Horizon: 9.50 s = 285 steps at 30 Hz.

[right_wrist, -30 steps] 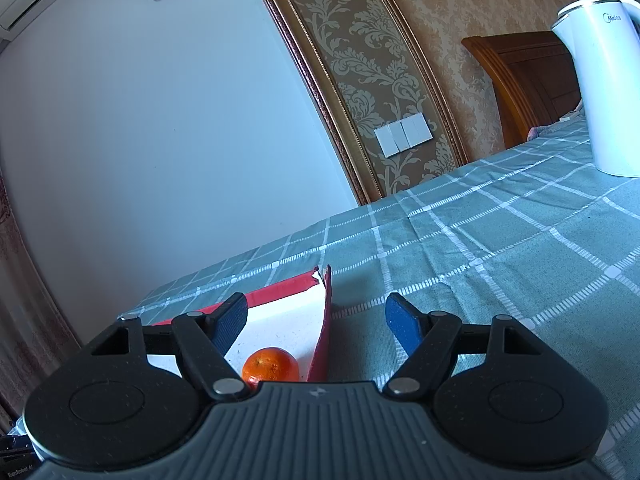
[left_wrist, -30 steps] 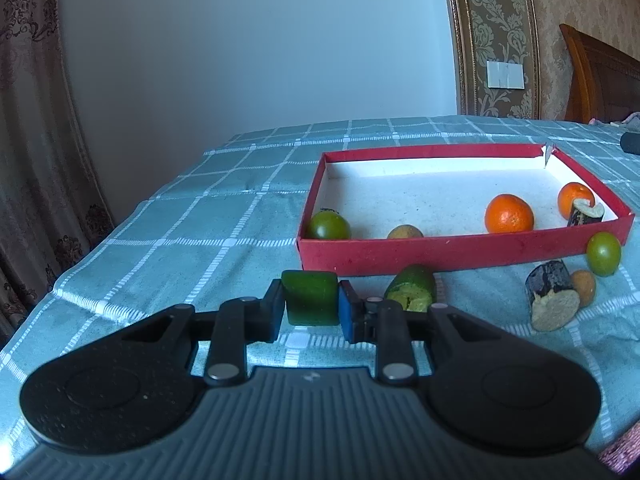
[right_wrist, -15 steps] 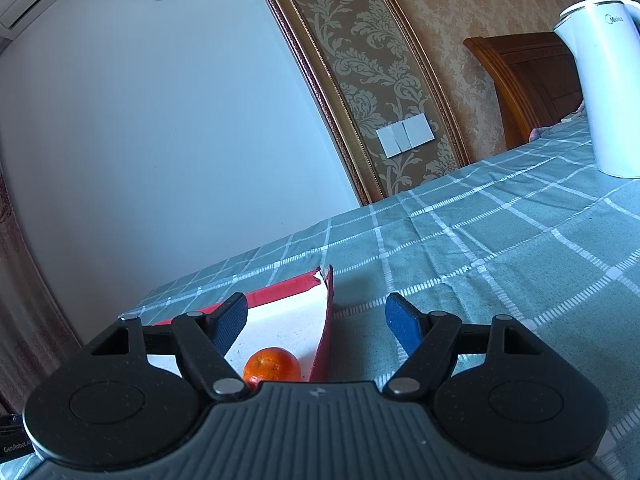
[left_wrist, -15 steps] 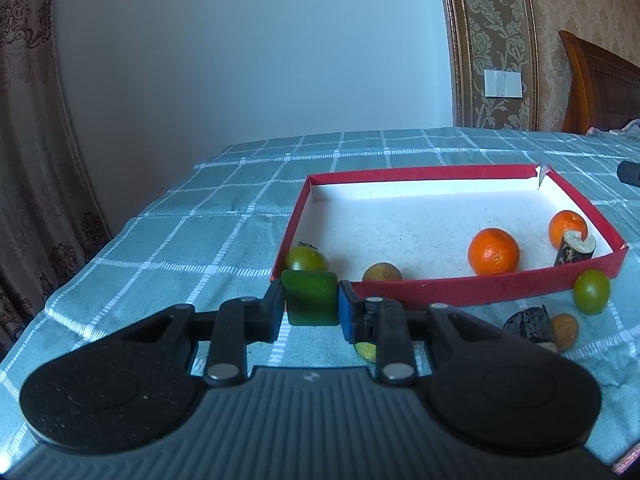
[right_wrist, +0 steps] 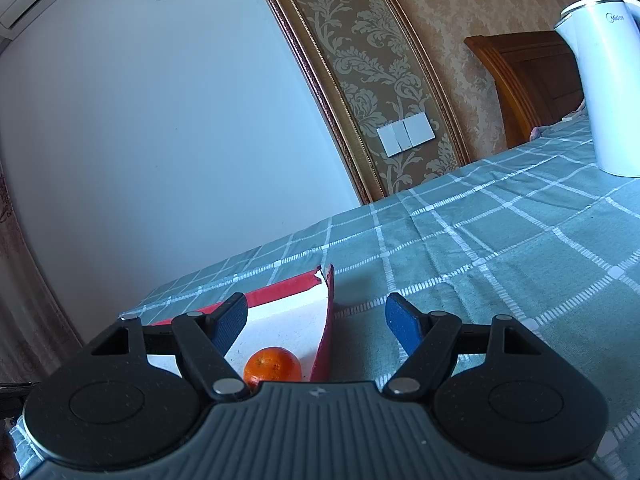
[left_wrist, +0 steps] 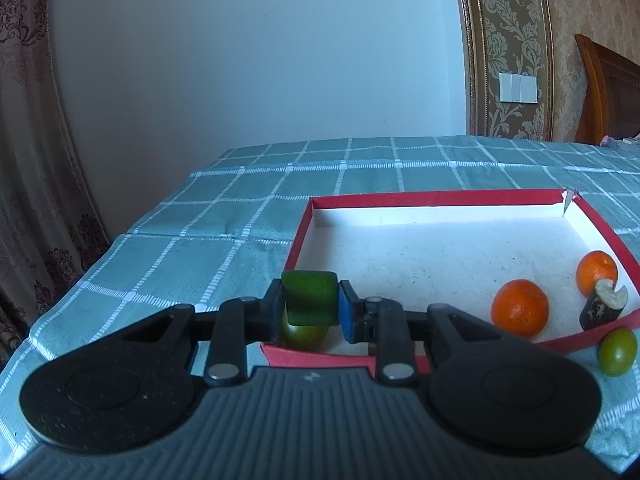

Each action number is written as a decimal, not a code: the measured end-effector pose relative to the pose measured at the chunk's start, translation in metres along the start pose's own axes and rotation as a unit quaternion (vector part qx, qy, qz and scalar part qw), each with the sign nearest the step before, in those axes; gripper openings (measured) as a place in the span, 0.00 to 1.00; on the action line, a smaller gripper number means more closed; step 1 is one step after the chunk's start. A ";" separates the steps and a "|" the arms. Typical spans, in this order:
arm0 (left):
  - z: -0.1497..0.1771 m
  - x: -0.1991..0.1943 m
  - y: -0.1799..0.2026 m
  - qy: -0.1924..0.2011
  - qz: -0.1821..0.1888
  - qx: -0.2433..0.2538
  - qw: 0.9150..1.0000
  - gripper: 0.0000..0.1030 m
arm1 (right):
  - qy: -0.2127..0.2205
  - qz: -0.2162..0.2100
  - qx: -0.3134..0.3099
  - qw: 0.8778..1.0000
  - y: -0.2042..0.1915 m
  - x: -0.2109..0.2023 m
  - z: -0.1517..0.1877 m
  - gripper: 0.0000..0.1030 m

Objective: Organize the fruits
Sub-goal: 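Carry the cucumber piece into the tray and open the left gripper, then withdraw the left gripper from the tray, then reach the right gripper to the green tomato and close on it, then carry the green tomato into the tray and open the right gripper, then withdraw the right gripper from the tray, then reach the left gripper to the green cucumber piece and close on it, then carry the cucumber piece into the tray and open the left gripper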

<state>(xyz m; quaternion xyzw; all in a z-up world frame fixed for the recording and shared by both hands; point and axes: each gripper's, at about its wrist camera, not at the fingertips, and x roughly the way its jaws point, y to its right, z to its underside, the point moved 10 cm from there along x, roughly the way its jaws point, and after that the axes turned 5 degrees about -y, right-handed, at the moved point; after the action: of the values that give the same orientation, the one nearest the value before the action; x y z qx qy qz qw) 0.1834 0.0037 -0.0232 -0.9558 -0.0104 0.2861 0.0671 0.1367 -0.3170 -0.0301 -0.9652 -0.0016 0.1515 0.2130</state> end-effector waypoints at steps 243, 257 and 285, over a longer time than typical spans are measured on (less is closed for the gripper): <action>0.050 -0.023 0.021 0.012 0.045 0.060 0.997 0.97 | -0.084 -0.041 0.051 0.994 0.008 0.007 0.020 0.54; 0.059 -0.010 0.024 -0.034 0.075 0.057 0.995 0.57 | -0.083 -0.040 0.054 0.994 0.009 0.007 0.020 0.54; 0.048 -0.033 0.021 0.005 0.033 0.046 0.998 0.29 | -0.078 -0.039 0.056 0.995 0.012 0.004 0.018 0.55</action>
<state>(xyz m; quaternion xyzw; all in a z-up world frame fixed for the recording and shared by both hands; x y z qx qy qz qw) 0.1286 -0.0130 -0.0477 -0.9530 0.0346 0.2833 0.1019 0.1350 -0.3197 -0.0519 -0.9362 -0.0479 0.2181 0.2713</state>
